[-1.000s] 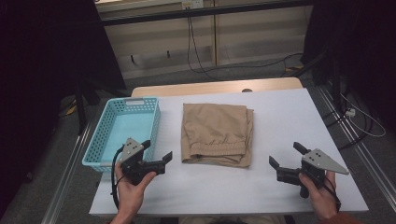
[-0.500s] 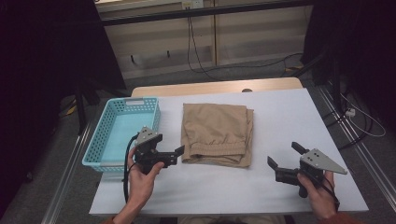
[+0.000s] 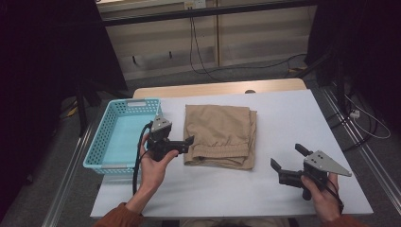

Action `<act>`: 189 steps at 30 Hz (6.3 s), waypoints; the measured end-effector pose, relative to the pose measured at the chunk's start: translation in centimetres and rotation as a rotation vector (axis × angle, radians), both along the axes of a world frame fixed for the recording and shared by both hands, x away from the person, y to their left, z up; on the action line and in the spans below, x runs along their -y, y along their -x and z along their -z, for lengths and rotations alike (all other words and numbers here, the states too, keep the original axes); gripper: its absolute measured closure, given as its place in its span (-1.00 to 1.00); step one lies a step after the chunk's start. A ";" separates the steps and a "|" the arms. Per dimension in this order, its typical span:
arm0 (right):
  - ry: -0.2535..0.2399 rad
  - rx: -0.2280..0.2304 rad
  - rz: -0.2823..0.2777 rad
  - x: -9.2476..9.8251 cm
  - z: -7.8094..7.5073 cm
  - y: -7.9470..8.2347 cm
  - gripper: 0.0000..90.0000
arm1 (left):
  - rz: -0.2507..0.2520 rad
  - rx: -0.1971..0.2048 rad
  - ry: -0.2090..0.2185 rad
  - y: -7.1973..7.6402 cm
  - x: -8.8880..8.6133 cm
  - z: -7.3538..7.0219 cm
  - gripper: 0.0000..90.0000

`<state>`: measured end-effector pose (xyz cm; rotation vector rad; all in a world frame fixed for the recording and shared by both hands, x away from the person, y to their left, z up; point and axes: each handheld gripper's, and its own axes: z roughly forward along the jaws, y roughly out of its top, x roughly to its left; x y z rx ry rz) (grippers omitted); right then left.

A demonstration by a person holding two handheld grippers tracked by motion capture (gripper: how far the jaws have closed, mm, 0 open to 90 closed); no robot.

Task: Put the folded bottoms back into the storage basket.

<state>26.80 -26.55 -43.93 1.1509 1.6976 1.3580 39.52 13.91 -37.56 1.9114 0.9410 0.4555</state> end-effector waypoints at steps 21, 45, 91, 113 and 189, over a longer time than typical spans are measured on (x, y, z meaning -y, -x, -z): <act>0.000 -0.004 0.001 0.2 0.1 -0.1 -0.96 | -0.012 -0.014 0.045 -5.5 2.3 -0.5 -0.85; -0.002 -0.010 -0.002 0.2 0.1 -0.1 -0.96 | -0.047 -0.058 0.029 -11.1 3.7 2.1 -0.85; 0.009 -0.032 -0.017 -0.1 0.4 -0.4 -0.96 | -0.196 -0.230 -0.024 -16.7 2.8 9.1 0.04; 0.010 -0.039 -0.019 -0.2 0.5 -0.5 -0.96 | -0.136 -0.319 0.110 -16.0 3.7 9.5 0.76; 0.002 -0.020 -0.003 0.1 0.3 -0.4 -0.96 | -0.064 -0.063 0.250 -12.1 2.7 -0.2 0.94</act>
